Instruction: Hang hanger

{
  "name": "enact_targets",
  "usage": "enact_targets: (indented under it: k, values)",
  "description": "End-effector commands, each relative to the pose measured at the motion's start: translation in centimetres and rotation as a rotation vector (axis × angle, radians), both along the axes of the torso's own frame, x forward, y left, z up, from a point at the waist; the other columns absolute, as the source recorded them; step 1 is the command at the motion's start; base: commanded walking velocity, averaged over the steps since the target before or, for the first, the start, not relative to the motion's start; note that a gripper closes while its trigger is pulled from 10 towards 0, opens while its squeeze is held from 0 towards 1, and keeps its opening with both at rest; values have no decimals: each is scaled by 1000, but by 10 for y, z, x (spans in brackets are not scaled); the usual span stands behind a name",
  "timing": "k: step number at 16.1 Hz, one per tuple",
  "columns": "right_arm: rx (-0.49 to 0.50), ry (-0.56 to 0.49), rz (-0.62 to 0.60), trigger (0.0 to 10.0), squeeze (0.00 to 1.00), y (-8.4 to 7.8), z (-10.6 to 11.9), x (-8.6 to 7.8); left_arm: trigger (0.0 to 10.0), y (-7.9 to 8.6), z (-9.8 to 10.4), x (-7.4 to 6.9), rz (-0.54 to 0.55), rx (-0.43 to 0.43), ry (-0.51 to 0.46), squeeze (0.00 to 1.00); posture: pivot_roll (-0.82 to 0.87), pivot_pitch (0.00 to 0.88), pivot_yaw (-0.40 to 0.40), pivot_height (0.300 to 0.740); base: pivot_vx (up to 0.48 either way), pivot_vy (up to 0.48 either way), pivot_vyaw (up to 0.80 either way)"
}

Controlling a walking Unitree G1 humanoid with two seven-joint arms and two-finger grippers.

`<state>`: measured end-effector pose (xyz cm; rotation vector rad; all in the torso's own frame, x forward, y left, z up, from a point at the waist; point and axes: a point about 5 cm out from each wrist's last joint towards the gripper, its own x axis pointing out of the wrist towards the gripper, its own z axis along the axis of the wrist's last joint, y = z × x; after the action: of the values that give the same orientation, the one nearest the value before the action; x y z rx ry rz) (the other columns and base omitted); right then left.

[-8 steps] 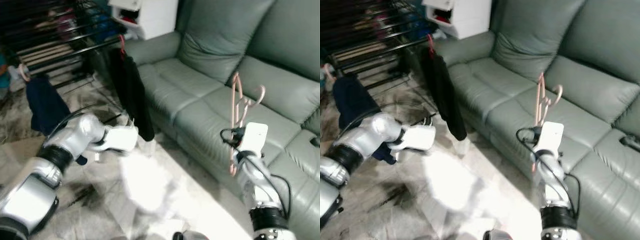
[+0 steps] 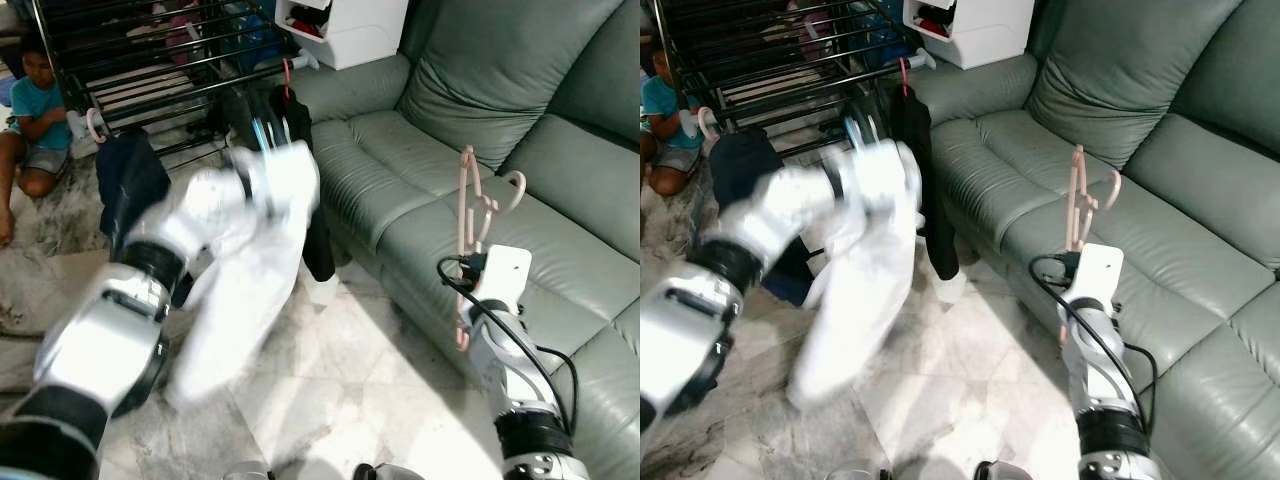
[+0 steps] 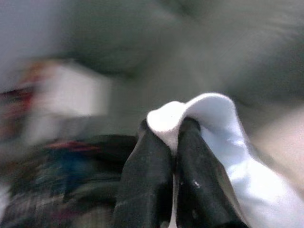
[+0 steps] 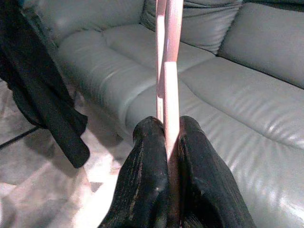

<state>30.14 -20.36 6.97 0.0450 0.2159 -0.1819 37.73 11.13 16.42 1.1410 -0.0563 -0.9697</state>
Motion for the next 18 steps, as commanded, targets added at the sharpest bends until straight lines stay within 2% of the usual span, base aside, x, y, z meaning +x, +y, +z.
enact_targets:
  k: [1, 2, 3, 4, 5, 6, 7, 8, 11, 13, 14, 15, 17, 18]
  values:
    - [7, -10, 14, 10000, 0, 4, 2, 3, 10000, 14, -18, -8, -48, 149, 83, 0, 13, 0, 34, 740, 0, 0, 0]
    - [11, -5, 22, 10000, 0, 5, 1, 4, 10000, 30, -26, -6, -35, 346, 8, 0, 13, 0, 34, 740, 0, 0, 0]
    - [14, 4, 29, 10000, 0, 6, 0, 3, 10000, 34, -13, 5, 54, 329, -144, 0, 13, 0, 34, 740, 0, 0, 0]
    - [21, 33, 54, 10000, 0, 7, -3, 3, 10000, 29, 7, 14, 114, 246, -283, 0, 12, 0, 35, 740, 0, 0, 0]
    - [30, 48, 74, 10000, 0, 8, -5, 3, 10000, 27, 13, 17, 142, 189, -291, 0, 12, 0, 35, 740, 0, 0, 0]
    - [35, 73, 150, 10000, 0, 11, -7, 3, 10000, 23, 26, 21, 205, 43, -267, 0, 1, 0, 38, 740, 0, 0, 0]
    - [33, 79, 192, 10000, 0, 11, -6, 3, 10000, 21, 32, 24, 244, -54, -250, 0, 1, 0, 38, 740, 0, 0, 0]
    - [53, 76, 240, 10000, 0, 12, -3, 3, 10000, 18, 36, 24, 247, -99, -245, 0, -7, 0, 42, 740, 0, 0, 0]
    - [46, 39, 356, 10000, 0, 14, 8, 5, 10000, 16, 33, 25, 251, -91, -208, 0, -7, 0, 42, 740, 0, 0, 0]
    - [30, 11, 382, 10000, 0, 16, 15, 7, 10000, 28, 18, 25, 326, -5, -107, 0, -9, 0, 47, 740, 0, 0, 0]
    - [26, 12, 384, 10000, 0, 16, 16, 9, 10000, 37, 14, 27, 432, -46, -56, 0, -8, 0, 45, 740, 0, 0, 0]
    - [12, 11, 399, 10000, 0, 17, 16, 9, 10000, 45, 16, 30, 549, -146, -50, 0, -7, 0, 44, 740, 0, 0, 0]
    - [3, 10, 412, 10000, 0, 19, 17, 9, 10000, 53, 28, 35, 674, -300, -117, 0, -7, 0, 43, 740, 0, 0, 0]
    - [-4, 10, 423, 10000, 0, 22, 16, 8, 10000, 65, 30, 35, 748, -290, -175, 0, -7, 0, 42, 740, 0, 0, 0]
